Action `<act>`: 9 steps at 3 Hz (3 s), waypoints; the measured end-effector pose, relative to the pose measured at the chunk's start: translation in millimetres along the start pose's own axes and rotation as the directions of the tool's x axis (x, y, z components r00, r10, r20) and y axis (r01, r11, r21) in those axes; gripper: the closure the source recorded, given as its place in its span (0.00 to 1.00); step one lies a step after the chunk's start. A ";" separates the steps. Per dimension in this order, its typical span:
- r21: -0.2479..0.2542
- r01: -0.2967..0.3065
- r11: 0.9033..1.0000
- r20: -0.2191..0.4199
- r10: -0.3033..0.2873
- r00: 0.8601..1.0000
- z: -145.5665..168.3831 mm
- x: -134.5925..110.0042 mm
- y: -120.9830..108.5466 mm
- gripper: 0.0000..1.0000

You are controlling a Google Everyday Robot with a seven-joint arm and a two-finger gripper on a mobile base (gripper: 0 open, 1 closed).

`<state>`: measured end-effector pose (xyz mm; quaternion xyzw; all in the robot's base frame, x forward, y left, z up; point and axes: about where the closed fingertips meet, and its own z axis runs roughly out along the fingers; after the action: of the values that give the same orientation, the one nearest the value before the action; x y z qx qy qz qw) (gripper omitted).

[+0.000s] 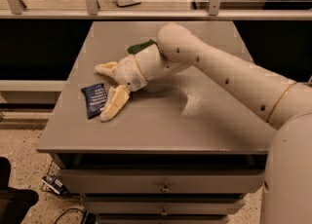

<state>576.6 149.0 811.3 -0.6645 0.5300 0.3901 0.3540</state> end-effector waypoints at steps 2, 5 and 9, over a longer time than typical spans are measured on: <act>0.000 0.000 1.000 0.000 0.000 1.000 -0.6 -1.4 0.0 0.39; -0.001 0.000 1.000 0.000 0.000 1.000 -4.6 -10.0 -0.5 1.00; -0.032 0.041 0.999 -0.008 -0.041 0.999 -43.7 -91.9 -1.2 1.00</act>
Offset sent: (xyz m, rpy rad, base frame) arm 0.0000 0.0000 0.0000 0.0000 -0.0001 0.0000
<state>571.7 149.9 912.9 -0.6826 0.5115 0.3881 0.3489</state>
